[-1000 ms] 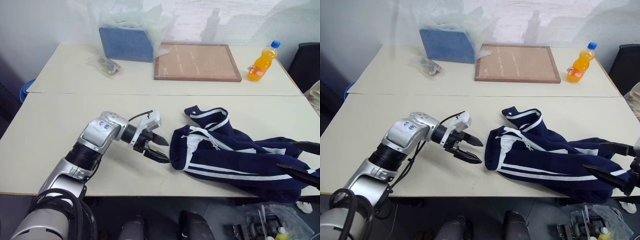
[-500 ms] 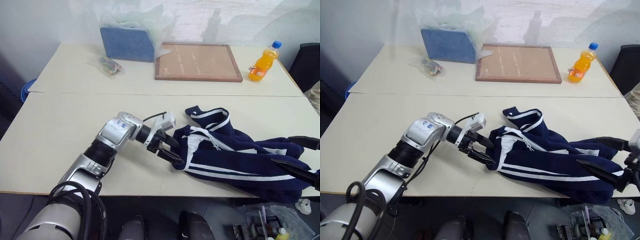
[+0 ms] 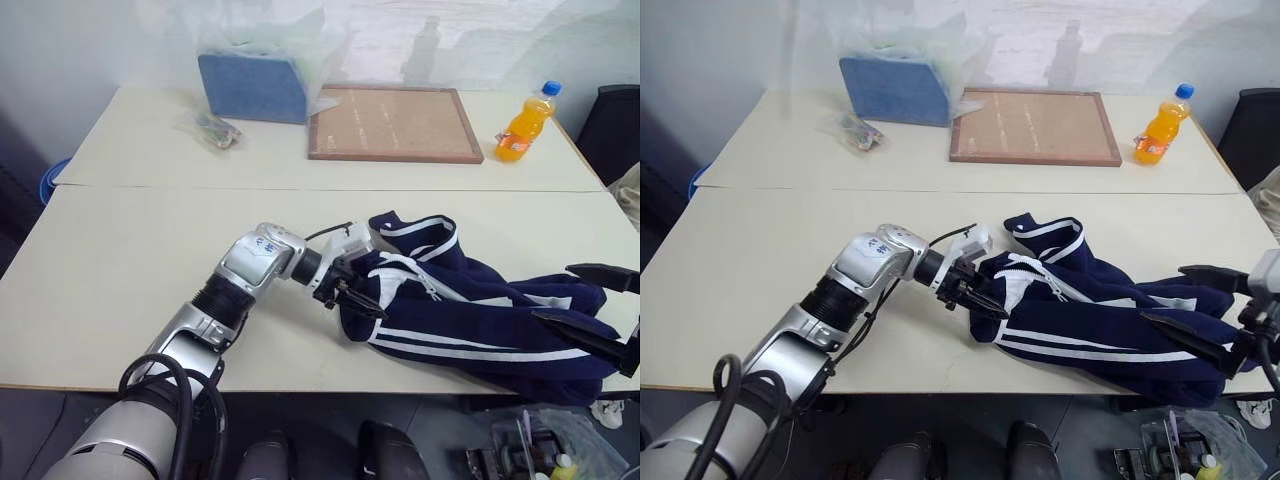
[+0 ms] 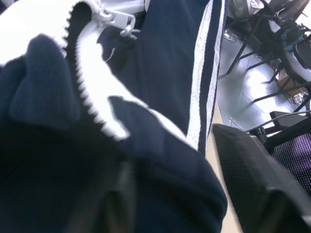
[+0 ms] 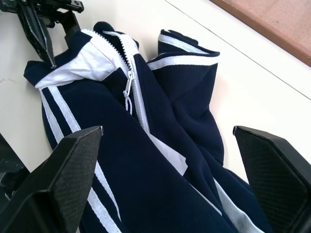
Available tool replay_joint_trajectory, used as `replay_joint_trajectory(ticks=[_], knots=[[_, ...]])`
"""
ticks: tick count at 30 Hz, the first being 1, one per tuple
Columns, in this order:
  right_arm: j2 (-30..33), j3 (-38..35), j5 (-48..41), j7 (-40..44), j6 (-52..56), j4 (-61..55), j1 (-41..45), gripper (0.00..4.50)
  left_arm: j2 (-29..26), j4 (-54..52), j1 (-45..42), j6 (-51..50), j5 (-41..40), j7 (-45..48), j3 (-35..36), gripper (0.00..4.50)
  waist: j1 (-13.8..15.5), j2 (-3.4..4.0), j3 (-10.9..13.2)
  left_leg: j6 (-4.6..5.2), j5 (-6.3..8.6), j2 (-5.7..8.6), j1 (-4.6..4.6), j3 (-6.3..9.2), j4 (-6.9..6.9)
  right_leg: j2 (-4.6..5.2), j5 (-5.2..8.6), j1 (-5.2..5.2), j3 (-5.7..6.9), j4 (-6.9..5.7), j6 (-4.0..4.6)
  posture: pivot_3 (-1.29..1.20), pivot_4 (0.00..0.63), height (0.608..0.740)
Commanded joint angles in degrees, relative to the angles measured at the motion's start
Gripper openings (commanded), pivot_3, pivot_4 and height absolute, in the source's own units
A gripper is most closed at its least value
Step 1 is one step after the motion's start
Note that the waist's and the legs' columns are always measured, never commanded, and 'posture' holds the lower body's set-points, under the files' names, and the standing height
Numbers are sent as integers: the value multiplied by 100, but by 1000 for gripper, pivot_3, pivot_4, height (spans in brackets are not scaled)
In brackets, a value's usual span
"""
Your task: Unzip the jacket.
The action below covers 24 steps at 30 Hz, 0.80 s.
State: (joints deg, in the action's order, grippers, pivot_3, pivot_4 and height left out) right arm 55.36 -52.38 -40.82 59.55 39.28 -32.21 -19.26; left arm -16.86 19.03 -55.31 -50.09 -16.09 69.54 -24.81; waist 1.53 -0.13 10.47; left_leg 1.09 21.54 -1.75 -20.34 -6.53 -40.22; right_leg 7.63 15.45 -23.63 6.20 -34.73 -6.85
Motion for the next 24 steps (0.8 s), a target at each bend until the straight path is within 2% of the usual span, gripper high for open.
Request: replay_joint_trajectory(ticks=[1,3,5,11,16,20,24], knots=[[-108,-233,11,-37,-45,-54,-81,4500,-182,-150,130,-219,-81,-74,206,1130,-1,0,0,0,0,0,0,1,0,0,0,0,0,0,0,0,150,740],[-128,-226,19,-48,-62,-65,-111,4500,-316,-274,238,-410,-148,-102,278,401,-4,1,0,0,0,0,0,2,0,0,0,0,0,0,0,0,150,740],[-133,-216,7,-66,-64,-77,-123,4500,-466,-396,368,-574,-171,-159,330,54,-8,1,0,0,0,-1,0,2,0,0,0,0,0,0,0,0,150,740],[-82,-94,49,-97,-129,55,-51,4500,-306,-446,519,-844,-359,-706,876,54,13,0,0,1,0,0,0,4,-3,2,0,1,1,-2,0,0,150,740],[-49,6,142,-117,-196,166,50,4500,-287,-522,538,-782,-335,-922,967,54,-1,0,0,1,0,1,0,3,-2,1,0,1,1,-3,0,0,150,740],[-36,-24,148,-1,-196,145,4,4500,-688,-594,677,-699,-309,-846,1005,54,-25,1,0,0,0,-1,2,1,0,0,0,0,0,-3,0,0,150,740],[65,-140,230,377,-234,227,-234,4500,-1343,-984,957,-863,-518,-552,1110,54,-34,1,-1,-1,-1,-3,5,-2,4,-3,0,-1,-3,-4,0,0,150,740]])
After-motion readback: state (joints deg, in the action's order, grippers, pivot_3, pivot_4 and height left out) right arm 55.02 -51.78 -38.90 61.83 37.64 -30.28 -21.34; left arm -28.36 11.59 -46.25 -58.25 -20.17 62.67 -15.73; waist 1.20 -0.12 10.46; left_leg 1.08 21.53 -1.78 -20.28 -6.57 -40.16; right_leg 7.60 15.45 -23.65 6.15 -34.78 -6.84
